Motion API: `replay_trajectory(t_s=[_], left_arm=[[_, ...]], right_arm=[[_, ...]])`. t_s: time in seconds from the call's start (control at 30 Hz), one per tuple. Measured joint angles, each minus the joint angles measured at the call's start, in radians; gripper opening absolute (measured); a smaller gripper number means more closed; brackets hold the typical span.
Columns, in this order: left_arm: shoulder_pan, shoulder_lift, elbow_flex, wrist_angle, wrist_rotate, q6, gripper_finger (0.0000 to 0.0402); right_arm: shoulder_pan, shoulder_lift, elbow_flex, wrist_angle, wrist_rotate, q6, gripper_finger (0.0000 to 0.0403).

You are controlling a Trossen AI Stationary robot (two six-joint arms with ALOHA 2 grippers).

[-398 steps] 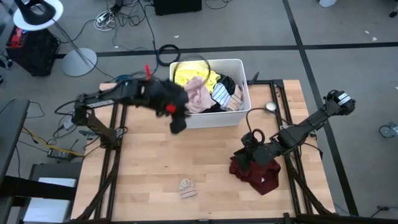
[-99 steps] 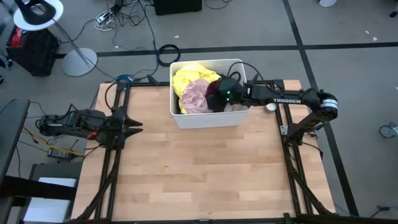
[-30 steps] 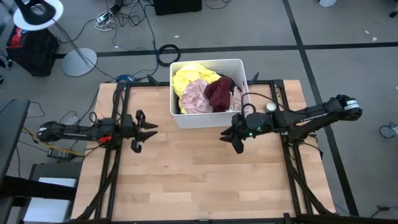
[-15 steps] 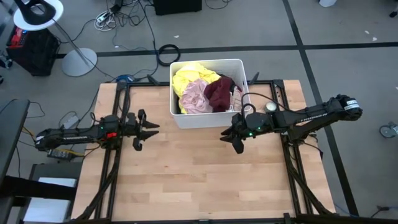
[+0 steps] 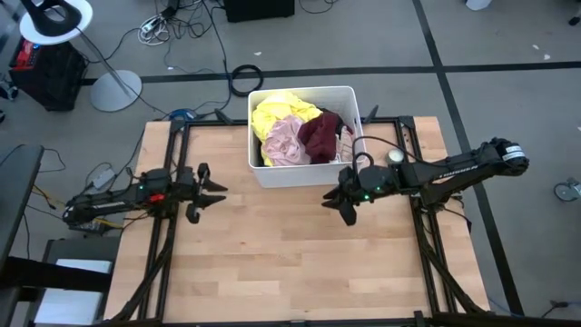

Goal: Sort clothes
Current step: Return to Home Position

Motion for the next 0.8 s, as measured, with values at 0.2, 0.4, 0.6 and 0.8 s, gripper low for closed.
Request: replay_trajectory(t_s=[0.2,0.4,0.6,0.8], left_arm=[[0.008,-0.002,0.011,-0.039,-0.071,0.028,0.0137],[0.008,-0.002,0.011,-0.053,-0.188,0.061,0.0137],[0.008,-0.002,0.010,-0.056,-0.206,0.078,0.0137],[0.006,-0.002,0.010,-0.053,-0.205,0.078,0.0137]], right_arm=[[0.007,-0.001,0.000,-0.006,0.001,0.001,0.0142],[0.007,-0.003,0.000,-0.007,0.039,-0.022,0.0141],[0.007,-0.003,0.001,-0.069,0.070,-0.056,0.0141],[0.011,-0.003,0.001,-0.116,0.062,-0.030,0.0142]])
